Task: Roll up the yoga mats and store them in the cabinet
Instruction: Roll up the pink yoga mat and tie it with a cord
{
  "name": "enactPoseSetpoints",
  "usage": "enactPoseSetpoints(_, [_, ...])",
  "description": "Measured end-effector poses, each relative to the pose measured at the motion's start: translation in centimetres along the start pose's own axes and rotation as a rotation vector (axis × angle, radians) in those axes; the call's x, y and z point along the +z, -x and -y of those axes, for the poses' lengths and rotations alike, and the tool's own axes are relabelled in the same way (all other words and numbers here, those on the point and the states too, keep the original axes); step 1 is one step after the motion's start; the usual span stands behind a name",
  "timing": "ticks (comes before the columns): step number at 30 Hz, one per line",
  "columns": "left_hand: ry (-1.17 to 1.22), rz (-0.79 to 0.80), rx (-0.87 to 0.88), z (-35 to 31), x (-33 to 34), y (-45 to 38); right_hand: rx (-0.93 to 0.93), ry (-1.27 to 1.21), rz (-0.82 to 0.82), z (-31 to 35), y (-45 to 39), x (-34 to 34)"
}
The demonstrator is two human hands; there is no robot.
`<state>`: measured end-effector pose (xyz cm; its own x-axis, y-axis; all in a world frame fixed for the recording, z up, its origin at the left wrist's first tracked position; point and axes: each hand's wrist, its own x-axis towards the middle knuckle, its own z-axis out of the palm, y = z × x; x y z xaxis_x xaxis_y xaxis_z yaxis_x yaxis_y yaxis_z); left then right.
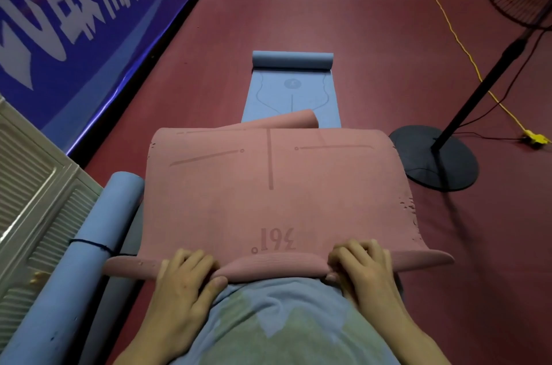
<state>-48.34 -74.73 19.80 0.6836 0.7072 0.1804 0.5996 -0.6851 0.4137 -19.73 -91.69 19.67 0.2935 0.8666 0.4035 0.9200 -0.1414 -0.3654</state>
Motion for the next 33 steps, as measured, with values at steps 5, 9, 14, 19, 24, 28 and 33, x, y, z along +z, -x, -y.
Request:
enactPoseSetpoints(5, [0.141, 0.056, -0.063, 0.3, 0.1, -0.5, 0.001, -0.03, 0.027, -0.5, -0.1, 0.3])
enactPoseSetpoints(9, [0.33, 0.146, -0.147, 0.4, -0.5, -1.7, 0.058, -0.082, 0.108, -1.0, -1.0, 0.4])
enactPoseSetpoints(14, [0.261, 0.176, -0.145, 0.6, -1.1, -2.6, 0.061, -0.016, 0.204, -1.0, -2.6, 0.2])
enactPoseSetpoints(19, [0.228, 0.093, -0.182, 0.0, -0.7, -2.4, 0.102, -0.093, 0.275, -1.7, -3.0, -0.2])
enactPoseSetpoints(24, [0.378, 0.077, -0.326, -0.3, -1.0, -3.4, 0.084, -0.147, 0.293, -2.2, -3.3, -0.3])
enactPoseSetpoints(28, [0.272, 0.112, -0.279, -0.9, -1.4, -3.2, 0.065, -0.162, 0.328, -2.5, -2.7, -0.8])
enactPoseSetpoints(33, [0.188, 0.049, -0.297, -1.2, -0.8, -2.7, 0.033, -0.144, 0.269, -1.8, -2.0, -1.1])
